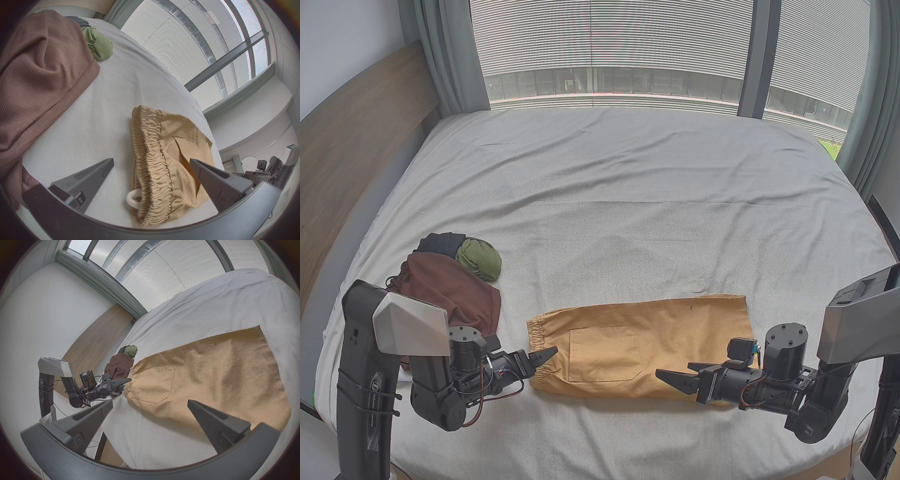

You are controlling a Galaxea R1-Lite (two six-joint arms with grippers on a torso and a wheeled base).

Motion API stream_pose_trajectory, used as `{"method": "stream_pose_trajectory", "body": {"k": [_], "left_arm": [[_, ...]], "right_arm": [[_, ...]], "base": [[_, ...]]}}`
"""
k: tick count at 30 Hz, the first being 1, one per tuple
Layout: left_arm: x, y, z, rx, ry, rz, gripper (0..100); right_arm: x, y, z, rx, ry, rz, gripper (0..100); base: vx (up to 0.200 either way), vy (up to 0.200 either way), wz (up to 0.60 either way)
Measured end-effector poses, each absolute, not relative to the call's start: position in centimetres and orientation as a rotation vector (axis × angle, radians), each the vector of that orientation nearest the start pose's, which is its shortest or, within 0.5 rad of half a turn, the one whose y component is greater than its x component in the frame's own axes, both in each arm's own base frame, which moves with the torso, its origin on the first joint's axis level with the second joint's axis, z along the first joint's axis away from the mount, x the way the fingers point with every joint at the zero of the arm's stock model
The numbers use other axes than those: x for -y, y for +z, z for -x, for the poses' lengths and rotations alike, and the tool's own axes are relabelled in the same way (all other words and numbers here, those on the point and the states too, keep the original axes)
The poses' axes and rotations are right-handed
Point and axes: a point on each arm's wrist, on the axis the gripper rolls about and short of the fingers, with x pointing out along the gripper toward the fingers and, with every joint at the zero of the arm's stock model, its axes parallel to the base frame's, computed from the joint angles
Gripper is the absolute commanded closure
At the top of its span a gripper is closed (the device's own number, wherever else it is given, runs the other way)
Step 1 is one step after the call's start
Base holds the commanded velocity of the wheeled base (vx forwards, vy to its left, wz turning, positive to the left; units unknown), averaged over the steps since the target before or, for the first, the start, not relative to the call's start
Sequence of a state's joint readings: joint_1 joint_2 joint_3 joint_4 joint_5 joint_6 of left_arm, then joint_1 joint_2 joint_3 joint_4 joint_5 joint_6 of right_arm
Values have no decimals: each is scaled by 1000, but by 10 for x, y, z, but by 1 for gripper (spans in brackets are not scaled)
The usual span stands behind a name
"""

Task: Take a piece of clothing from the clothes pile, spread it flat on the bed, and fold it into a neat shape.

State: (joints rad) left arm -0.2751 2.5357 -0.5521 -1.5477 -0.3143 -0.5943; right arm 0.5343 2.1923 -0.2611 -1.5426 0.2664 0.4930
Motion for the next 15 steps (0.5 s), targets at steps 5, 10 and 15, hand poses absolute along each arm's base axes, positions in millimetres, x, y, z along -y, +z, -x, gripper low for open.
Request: {"method": "stream_pose_trajectory", "body": {"k": [5,10,15], "left_arm": [[102,-65,-321,-614,-437,578,0],[108,-66,-319,-625,-452,576,0],[113,-66,-318,-630,-465,581,0]], "right_arm": [[-147,15,-236,-582,675,-407,0],[-147,15,-236,-581,676,-406,0],[-147,16,-236,-579,677,-407,0]], "base": [[0,0,0],[0,0,0],[0,0,0]]}}
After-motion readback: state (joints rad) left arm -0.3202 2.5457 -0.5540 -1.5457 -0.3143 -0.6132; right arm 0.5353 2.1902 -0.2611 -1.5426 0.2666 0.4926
